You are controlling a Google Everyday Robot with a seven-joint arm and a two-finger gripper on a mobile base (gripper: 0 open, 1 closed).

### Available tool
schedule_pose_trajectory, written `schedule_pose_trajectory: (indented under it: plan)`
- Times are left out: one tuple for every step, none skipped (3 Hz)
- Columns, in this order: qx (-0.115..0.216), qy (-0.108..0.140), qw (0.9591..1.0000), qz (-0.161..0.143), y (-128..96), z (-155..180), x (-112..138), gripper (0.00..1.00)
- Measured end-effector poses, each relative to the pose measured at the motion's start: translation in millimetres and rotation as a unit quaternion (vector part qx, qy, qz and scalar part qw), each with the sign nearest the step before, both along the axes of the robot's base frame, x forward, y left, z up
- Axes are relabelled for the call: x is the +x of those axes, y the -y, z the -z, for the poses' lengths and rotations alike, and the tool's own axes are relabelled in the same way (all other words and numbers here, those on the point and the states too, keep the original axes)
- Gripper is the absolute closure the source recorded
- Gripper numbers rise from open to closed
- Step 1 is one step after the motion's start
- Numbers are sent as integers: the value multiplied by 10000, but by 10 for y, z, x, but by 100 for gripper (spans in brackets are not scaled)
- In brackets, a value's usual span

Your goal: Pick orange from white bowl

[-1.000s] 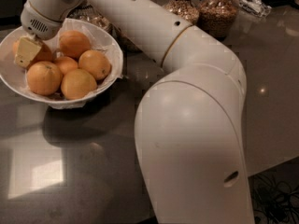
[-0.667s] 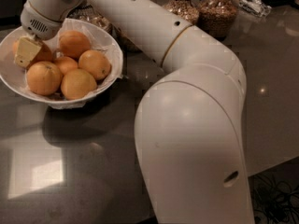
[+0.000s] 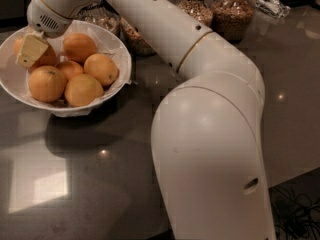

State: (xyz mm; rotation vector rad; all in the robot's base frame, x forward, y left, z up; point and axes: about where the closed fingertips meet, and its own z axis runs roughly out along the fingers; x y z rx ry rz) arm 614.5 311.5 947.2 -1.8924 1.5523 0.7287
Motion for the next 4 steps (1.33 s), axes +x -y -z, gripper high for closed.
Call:
schedule_pose_trajectory:
  plan:
    - [571,200,9971,-472,68,-231,-19,100]
    - [1150,275,9896,-815,193,-411,-9,100]
    - [1693,280,9802,-990,526,-561,-4,100]
    - [1774,341,9783,-1014,770,-720,-132,100]
